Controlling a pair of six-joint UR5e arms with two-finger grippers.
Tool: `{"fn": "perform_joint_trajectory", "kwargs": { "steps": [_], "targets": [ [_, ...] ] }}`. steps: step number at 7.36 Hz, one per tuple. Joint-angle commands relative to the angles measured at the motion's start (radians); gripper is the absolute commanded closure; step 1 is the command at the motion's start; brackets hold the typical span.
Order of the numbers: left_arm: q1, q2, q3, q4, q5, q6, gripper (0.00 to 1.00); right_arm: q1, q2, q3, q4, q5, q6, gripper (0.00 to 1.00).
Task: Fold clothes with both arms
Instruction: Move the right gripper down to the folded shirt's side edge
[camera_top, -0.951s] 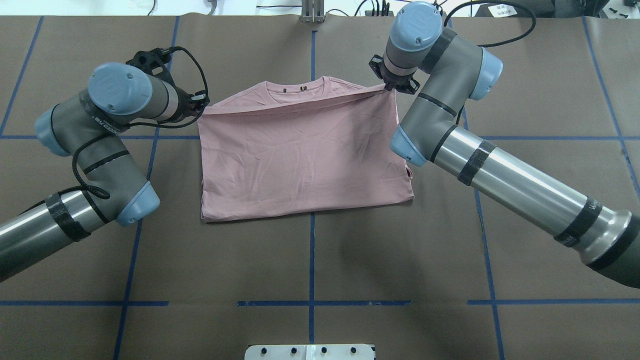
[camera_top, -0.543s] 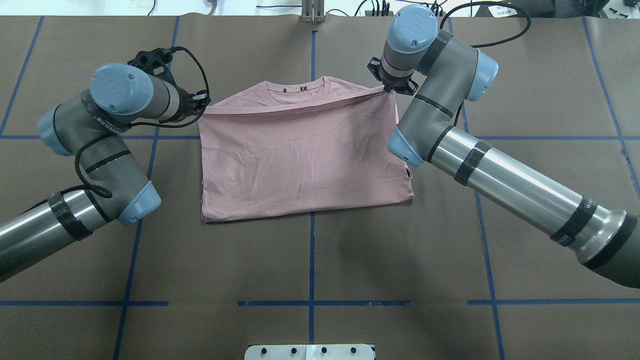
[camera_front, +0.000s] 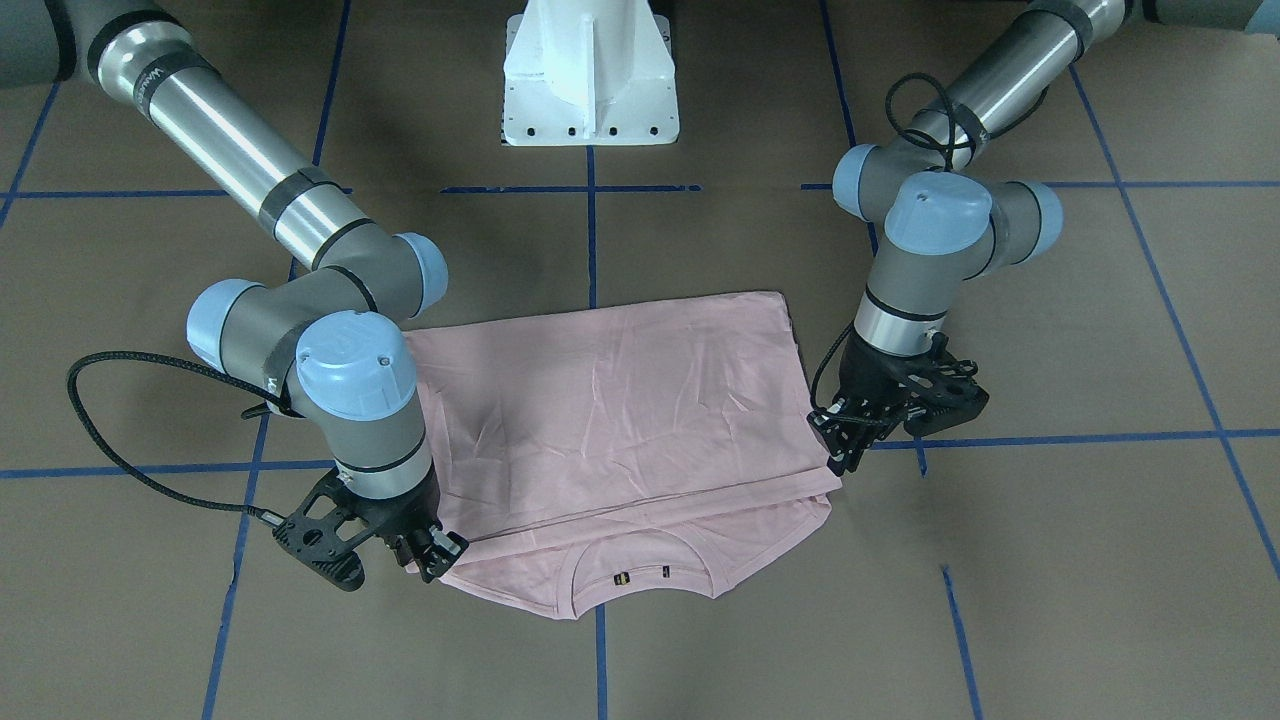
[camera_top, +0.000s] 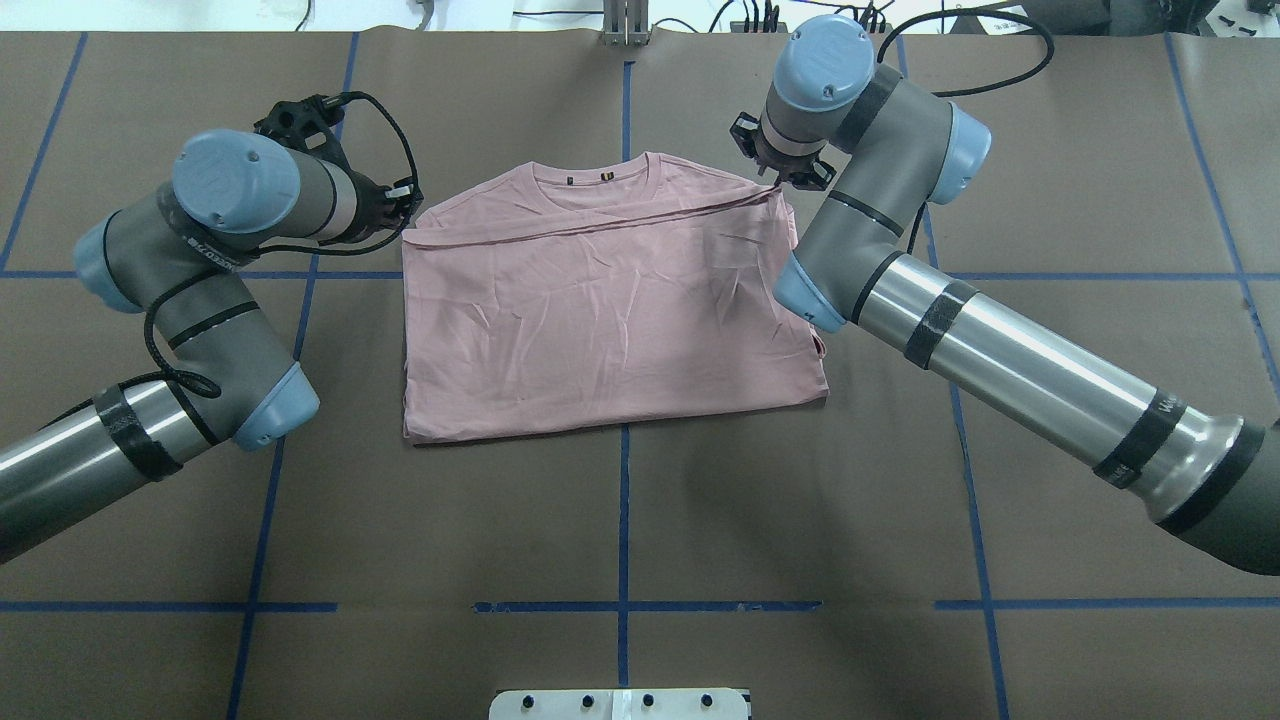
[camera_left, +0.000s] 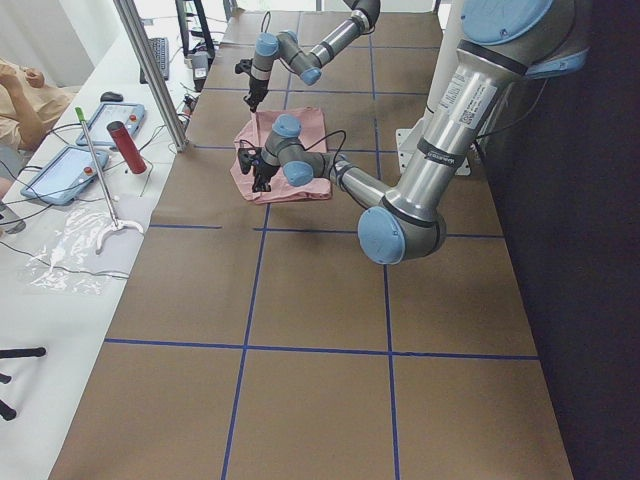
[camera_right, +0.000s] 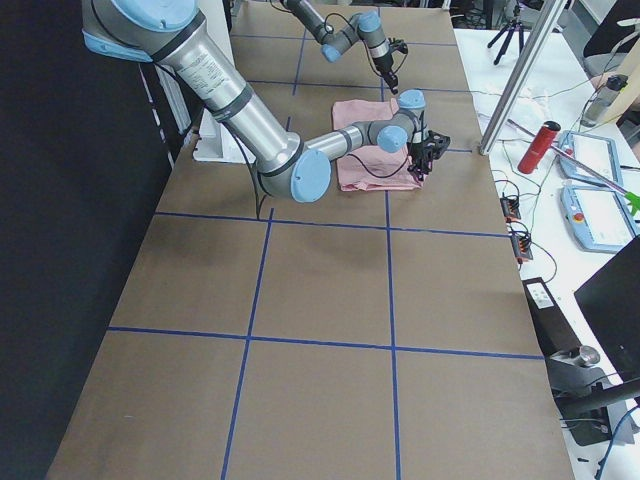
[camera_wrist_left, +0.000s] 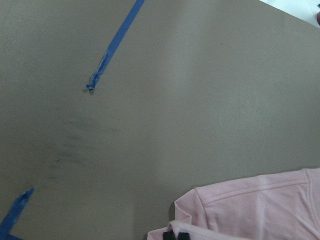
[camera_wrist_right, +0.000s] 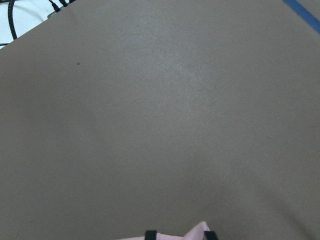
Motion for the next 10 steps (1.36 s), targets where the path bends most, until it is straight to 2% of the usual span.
{"fn": "perform_joint_trajectory", "kwargs": {
  "steps": [1, 2, 3, 4, 5, 8, 10],
  "targets": [
    [-0.002, 0.000, 0.001, -0.012, -0.003, 0.000, 0.71, 0.005, -0.004, 0.041, 0.005, 0.007, 0.012, 0.38],
    [-0.005, 0.000, -0.003, -0.011, -0.006, 0.000, 0.71, 0.002, -0.074, 0.165, -0.006, 0.045, 0.025, 0.37],
    [-0.006, 0.001, -0.003, -0.012, -0.008, -0.002, 0.71, -0.018, -0.208, 0.350, -0.019, 0.078, 0.054, 0.35],
    [-0.008, 0.003, -0.003, -0.012, -0.008, -0.002, 0.71, -0.066, -0.336, 0.509, -0.045, 0.070, 0.067, 0.31],
    [-0.008, 0.003, -0.003, -0.012, -0.008, -0.005, 0.71, -0.093, -0.384, 0.594, -0.084, 0.063, 0.111, 0.26],
    [-0.005, 0.003, -0.003, -0.012, -0.008, -0.008, 0.71, -0.194, -0.521, 0.718, -0.099, 0.032, 0.197, 0.26],
    [-0.005, 0.003, -0.003, -0.012, -0.006, -0.005, 0.71, -0.240, -0.519, 0.706, -0.098, -0.005, 0.223, 0.26]
  ]
}}
